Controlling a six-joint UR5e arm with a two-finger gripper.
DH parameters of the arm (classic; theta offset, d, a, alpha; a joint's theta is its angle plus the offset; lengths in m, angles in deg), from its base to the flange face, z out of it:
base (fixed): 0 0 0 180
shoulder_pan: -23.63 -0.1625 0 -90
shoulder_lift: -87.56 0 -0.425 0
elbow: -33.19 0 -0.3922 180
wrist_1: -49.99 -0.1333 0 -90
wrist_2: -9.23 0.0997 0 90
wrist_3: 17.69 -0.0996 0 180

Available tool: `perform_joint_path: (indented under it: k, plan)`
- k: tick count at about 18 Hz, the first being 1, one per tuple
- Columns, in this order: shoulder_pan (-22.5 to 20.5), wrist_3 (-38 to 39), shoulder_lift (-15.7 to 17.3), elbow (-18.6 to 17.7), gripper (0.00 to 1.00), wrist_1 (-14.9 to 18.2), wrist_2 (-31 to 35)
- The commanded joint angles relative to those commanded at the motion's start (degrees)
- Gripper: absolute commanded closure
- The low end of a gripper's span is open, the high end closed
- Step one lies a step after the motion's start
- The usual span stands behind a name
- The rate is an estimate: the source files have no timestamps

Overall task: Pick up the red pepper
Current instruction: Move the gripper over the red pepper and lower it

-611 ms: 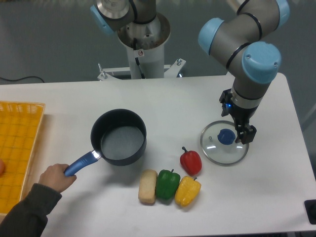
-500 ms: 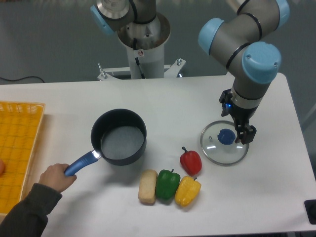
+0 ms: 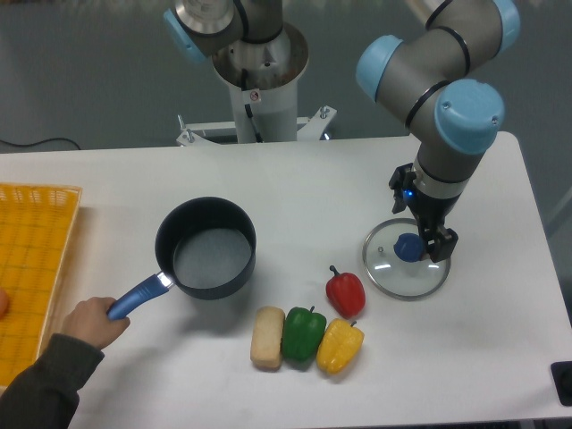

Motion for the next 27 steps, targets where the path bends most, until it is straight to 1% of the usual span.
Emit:
perform_joint_path:
  k: [3,8,10,11,14,16,18,19,21,22,24,26,27]
  plan:
    - [0.53,5.81,0.09,-1.15,0.00,-2.81,0.00]
    - [2.54,24.51,-0.53,-1.06,0.00,-3.09,0.35]
    - [3.43,32.07,-0.88,-1.06,0.00,-4.13,0.26]
    - [3.86,34.28,-1.14,-1.15,0.00,-4.75,0.35]
    - [4.40,39.73,-1.41,-1.76,0.00,-4.84,0.53]
    - [4.40,46.31,-1.67,-2.81,0.00,-5.02,0.27]
    - [4.48,50.55,-2.37,-3.43,0.00,-5.19,0.35]
    - [4.57,52.13,-2.63,-3.87,0.00,-5.98,0.35]
    - [5.09,57.22,-3.51,-4.22,0.00,-9.31,0.35]
    - [5.62,59.77,-4.12,-4.22,0.00,-10.20,0.44]
    - [6.06,63.56,-5.18,-4.14,0.00,-10.82,0.44]
    - [7.03,66.55,-6.59,-4.14,0.00,-13.35,0.53]
    - [7.47,67.78,-7.46,-4.14,0.00,-14.06,0.62]
